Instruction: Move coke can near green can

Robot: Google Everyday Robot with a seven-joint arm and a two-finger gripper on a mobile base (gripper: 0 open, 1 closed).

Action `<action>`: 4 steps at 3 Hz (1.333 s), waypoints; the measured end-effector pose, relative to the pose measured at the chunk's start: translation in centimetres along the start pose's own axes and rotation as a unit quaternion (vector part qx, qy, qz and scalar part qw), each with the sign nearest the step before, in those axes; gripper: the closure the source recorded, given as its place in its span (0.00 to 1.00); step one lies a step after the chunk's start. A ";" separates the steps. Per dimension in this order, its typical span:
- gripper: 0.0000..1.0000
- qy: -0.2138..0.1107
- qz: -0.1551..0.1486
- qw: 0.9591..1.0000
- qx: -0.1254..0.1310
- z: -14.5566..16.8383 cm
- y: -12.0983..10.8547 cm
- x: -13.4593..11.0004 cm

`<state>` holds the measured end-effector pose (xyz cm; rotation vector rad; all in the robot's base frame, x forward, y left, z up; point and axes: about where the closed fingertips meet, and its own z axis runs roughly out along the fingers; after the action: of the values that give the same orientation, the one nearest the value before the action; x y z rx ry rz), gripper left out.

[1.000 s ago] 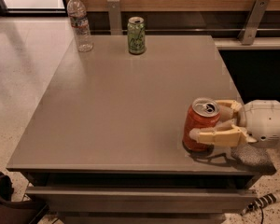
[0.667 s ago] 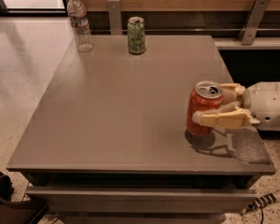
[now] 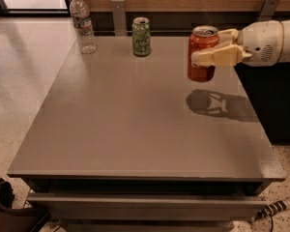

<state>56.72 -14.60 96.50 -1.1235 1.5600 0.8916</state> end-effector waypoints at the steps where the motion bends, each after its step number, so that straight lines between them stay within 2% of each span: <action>1: 1.00 -0.018 -0.001 0.999 0.030 0.9 -5.9 -2.6; 2: 1.00 -0.061 -0.007 0.994 0.086 2.0 -12.0 -4.4; 3: 1.00 -0.086 -0.014 0.985 0.148 2.9 -16.0 -5.1; 4: 1.00 -0.063 -0.028 0.977 0.201 3.9 -17.9 -4.7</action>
Offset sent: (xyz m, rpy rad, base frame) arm 0.1812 -0.0253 0.0437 0.1655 -0.1551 -0.2951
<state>75.32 -15.28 99.72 -0.7997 1.5110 0.5634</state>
